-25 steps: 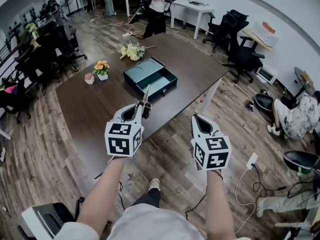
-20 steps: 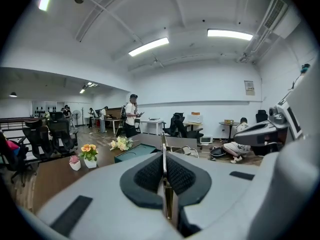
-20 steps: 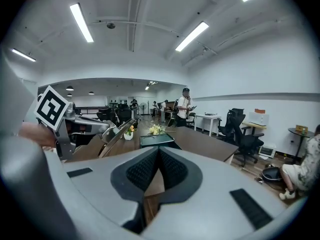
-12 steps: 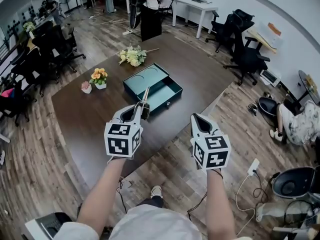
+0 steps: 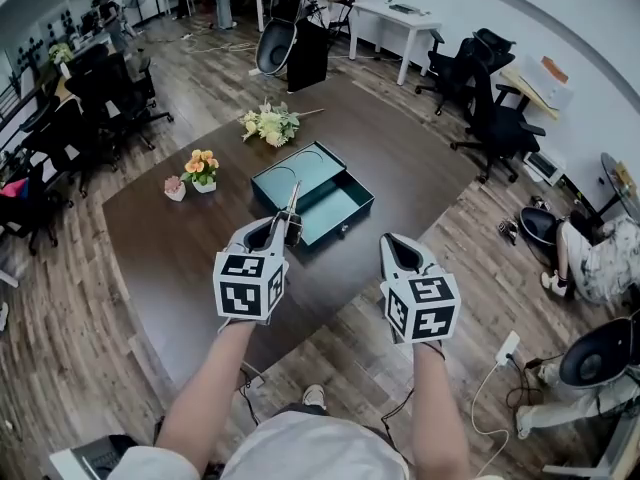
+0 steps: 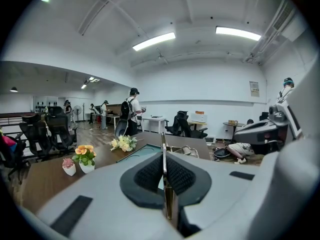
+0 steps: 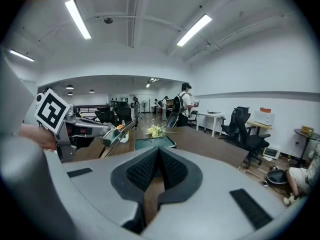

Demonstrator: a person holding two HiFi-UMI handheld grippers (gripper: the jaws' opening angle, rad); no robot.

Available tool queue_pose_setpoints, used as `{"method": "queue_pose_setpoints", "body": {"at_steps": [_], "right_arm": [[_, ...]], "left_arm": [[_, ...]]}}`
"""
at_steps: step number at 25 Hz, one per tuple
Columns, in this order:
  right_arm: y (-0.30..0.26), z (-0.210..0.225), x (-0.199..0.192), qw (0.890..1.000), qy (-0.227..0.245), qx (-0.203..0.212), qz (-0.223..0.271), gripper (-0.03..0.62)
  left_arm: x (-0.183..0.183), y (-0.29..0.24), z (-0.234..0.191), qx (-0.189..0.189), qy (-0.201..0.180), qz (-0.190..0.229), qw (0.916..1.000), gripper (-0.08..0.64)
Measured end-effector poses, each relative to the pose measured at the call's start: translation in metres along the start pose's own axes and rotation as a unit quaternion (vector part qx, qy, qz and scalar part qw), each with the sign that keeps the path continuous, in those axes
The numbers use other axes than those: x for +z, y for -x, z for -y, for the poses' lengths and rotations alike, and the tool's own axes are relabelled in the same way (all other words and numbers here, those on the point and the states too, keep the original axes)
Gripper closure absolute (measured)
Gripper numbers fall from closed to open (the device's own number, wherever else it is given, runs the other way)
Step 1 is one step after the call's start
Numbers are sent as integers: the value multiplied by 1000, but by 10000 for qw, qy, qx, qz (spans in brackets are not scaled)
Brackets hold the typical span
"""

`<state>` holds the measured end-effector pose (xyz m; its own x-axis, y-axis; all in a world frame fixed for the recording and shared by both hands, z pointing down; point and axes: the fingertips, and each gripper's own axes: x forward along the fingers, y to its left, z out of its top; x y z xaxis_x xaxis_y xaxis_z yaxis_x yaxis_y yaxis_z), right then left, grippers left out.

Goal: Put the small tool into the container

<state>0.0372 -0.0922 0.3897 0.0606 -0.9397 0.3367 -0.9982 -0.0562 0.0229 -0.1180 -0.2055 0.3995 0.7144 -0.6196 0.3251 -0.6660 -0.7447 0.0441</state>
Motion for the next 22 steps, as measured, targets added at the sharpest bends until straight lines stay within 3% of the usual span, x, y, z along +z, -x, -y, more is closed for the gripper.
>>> {"method": "queue_pose_setpoints", "body": {"at_steps": [11, 22], "right_arm": [[-41, -3, 8, 9995, 115, 282, 75, 588], [-98, 18, 13, 9960, 257, 841, 175, 588]], "left_arm": [[-2, -20, -17, 170, 21, 40, 9998, 563], [-7, -50, -38, 753, 136, 3, 9971, 563]]}}
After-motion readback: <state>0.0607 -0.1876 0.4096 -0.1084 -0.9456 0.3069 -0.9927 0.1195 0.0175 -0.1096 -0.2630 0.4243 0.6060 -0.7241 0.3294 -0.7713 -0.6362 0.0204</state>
